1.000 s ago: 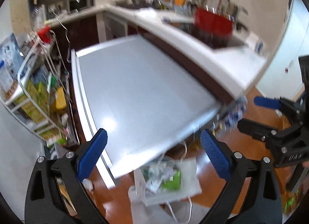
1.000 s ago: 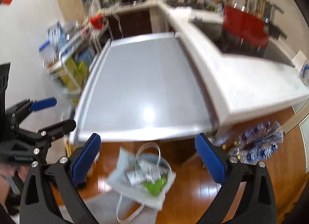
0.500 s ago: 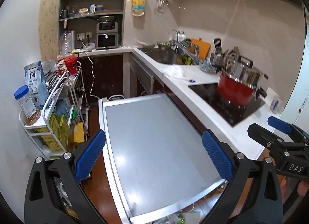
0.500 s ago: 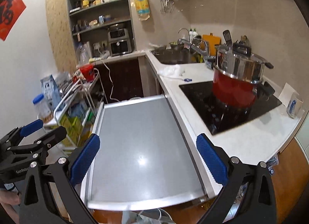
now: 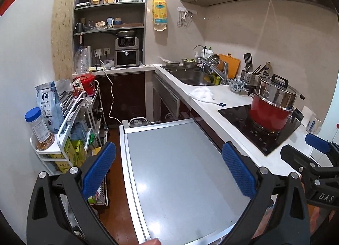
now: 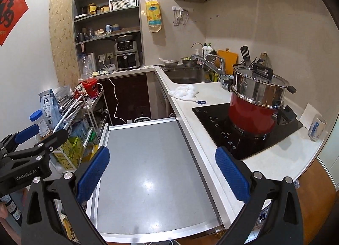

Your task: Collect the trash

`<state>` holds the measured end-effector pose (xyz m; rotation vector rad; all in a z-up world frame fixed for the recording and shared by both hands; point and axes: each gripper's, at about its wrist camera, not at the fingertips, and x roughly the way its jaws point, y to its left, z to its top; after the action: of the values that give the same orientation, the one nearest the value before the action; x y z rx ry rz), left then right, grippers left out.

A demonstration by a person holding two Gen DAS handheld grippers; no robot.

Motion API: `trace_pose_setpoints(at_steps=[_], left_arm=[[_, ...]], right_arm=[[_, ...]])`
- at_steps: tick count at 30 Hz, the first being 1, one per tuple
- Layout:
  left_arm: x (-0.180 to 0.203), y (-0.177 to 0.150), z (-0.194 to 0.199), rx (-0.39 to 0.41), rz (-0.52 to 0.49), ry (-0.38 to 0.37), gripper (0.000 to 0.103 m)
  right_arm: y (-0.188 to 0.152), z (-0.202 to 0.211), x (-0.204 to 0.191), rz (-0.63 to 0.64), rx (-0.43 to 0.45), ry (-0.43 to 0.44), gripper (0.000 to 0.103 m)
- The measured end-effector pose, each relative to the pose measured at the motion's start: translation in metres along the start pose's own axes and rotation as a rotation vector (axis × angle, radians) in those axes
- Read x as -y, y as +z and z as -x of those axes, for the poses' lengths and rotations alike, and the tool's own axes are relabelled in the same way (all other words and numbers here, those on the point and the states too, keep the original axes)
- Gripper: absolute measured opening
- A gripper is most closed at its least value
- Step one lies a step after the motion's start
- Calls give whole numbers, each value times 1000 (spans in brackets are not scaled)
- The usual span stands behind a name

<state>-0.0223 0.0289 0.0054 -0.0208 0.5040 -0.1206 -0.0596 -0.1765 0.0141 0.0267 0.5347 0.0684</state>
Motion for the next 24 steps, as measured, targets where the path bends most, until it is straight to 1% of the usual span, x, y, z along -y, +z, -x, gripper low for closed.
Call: trace_pose_setpoints(at_steps=[4,8,11,24], left_arm=[[0,4,-2,2,4,-19,101],[1,6,-3,12,1,14,101],[2,8,-5,5,0,1,101],[5,12,-11,4,-3,-1,101]], right_arm=[[1,-1,1,2,2,0,98],[2,-3,1,0,1,-3,99],[2,-3,1,1,1,-2,99],[12,-19,10,-13,-13,-22,99]])
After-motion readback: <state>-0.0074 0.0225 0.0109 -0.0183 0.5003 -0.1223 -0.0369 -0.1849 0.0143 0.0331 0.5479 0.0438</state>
